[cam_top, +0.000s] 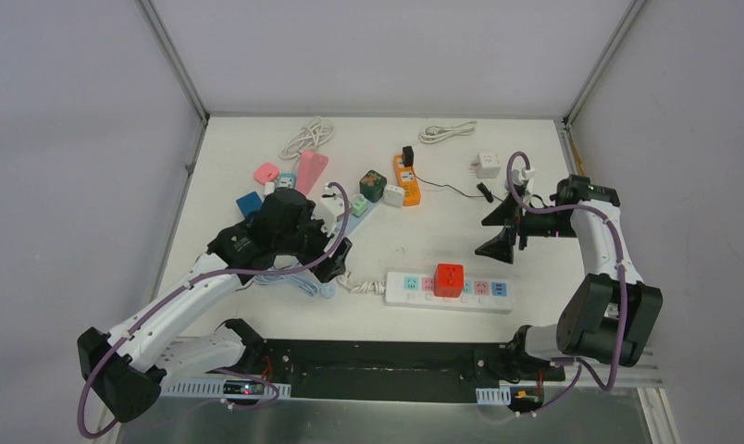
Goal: Pull the plug off the socket
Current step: Place the plug at the center of the board, then remove the plug from the socket.
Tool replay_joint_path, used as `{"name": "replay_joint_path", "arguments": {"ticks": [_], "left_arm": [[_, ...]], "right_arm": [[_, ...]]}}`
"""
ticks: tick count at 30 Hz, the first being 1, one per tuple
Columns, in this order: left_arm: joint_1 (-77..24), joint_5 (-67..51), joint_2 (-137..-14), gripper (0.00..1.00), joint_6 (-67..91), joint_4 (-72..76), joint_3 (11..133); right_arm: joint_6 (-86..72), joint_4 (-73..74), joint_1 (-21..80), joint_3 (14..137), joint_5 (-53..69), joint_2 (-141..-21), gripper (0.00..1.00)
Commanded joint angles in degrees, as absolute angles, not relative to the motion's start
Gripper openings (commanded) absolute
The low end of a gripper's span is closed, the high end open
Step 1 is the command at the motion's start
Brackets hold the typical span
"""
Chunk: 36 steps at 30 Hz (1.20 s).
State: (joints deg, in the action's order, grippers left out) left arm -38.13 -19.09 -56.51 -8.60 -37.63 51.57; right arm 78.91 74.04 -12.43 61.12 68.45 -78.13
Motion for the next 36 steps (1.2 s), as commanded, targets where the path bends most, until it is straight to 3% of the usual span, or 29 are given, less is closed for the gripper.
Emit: {"name": "replay_joint_path", "arguments": {"ticks": [1, 15, 36], "left_arm": [[-37.4, -15.3, -52.9, 0.99, -10.2, -35.4, 50.8], [-37.3, -13.4, -49.6, 0.99, -11.3, -35.5, 50.1], [-36.6, -18.8, -48.1, 0.99, -9.5, -34.4, 50.6]], "right_arm": [[87.4, 81.0, -10.1, 64.3, 70.3, -78.8, 1.0], [76.3, 71.5, -3.2, 60.7, 62.4, -74.3, 1.0], [78.0, 70.9, -1.9, 58.8, 60.1, -73.1, 1.0]]}}
